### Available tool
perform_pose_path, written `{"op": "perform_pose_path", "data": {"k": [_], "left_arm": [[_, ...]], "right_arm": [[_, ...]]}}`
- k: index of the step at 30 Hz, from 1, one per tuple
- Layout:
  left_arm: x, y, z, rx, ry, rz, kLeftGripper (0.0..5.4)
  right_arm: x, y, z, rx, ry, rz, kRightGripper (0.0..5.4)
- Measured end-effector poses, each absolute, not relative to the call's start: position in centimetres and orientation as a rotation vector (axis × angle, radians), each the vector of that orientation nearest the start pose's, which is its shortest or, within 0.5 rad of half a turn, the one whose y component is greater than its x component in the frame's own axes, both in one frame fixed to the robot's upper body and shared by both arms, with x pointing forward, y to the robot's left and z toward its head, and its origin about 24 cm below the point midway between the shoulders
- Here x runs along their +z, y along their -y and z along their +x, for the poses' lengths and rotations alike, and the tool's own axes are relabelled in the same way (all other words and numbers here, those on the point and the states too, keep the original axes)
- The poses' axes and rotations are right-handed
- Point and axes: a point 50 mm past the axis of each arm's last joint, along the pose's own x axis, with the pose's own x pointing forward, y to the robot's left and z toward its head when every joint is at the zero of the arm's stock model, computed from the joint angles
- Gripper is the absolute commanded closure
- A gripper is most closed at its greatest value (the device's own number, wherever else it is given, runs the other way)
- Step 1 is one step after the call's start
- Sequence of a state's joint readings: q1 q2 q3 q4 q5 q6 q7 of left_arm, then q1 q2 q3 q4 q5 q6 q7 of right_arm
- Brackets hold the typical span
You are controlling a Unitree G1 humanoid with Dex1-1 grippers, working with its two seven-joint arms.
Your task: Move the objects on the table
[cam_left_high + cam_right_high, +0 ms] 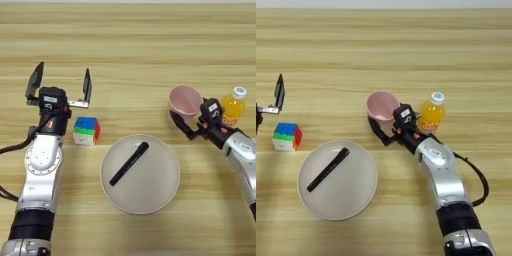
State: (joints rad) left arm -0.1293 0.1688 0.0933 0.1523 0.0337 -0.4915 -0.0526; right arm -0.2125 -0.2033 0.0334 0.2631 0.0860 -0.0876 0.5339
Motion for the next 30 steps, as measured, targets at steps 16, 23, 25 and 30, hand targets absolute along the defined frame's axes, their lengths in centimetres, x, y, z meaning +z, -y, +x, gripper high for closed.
{"op": "perform_pose_path", "data": {"k": [16, 23, 25, 30], "left_arm": [[9.0, -19.0, 26.8, -0.025, 0.461, 0.223, 0.0], [9.1, -19.0, 26.9, -0.026, 0.462, 0.226, 0.0], [9.1, -19.0, 26.9, -0.026, 0.462, 0.226, 0.0], [9.1, -19.0, 26.9, -0.027, 0.462, 0.226, 0.0]], "right_arm": [[1.4, 17.3, 26.9, 0.519, -0.152, -0.109, 0.97], [0.7, 17.5, 27.0, 0.507, -0.169, -0.107, 0.97], [0.6, 17.5, 27.0, 0.506, -0.17, -0.106, 0.97], [0.5, 17.6, 27.2, 0.504, -0.165, -0.108, 0.7]]}}
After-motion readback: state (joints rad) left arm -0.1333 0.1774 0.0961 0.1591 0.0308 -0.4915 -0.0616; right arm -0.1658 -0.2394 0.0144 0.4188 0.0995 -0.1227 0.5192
